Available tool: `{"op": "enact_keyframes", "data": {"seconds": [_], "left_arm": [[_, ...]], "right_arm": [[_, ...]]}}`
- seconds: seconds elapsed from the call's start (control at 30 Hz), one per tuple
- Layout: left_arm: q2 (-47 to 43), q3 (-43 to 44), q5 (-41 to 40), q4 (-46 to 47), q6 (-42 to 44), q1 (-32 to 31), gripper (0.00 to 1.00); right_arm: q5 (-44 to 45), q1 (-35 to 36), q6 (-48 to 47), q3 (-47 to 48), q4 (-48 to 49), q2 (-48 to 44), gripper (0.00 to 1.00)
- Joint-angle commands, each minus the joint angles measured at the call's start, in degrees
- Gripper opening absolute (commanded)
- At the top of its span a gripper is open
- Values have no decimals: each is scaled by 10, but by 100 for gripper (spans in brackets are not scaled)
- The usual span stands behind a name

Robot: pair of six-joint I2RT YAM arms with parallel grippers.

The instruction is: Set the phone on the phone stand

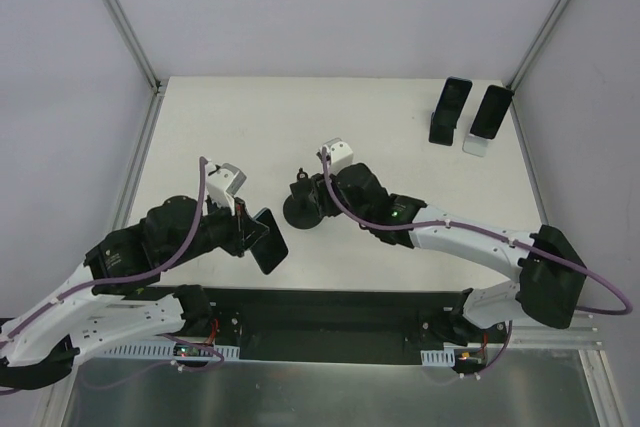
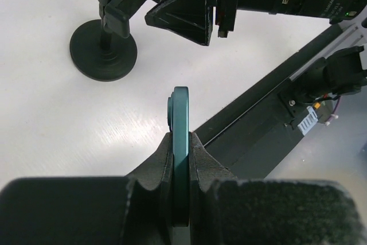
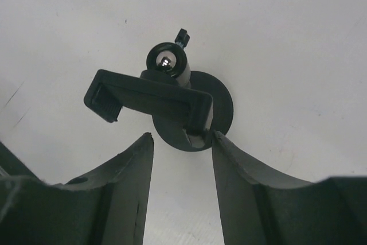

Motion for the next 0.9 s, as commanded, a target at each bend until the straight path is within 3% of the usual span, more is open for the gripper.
{"op": "enact_keyframes", "data": {"seconds": [0.0,0.17,0.57,0.77,0.87], "left_arm": [[10,7,-28,28,29,-1,0],[31,2,-21,40,39,-1,0],[57,-17,2,91,53,-1,0],[64,-18,3,98,53,-1,0],[65,-17,3,98,50,-1,0]], "right_arm": [[105,10,-19,36,70,18,46],[116,10,-12,40,63,35,39],[61,5,-48,38,80,24,36],[82,0,-47,32,74,7,17],[88,0,-48,29,72,0,13]]}}
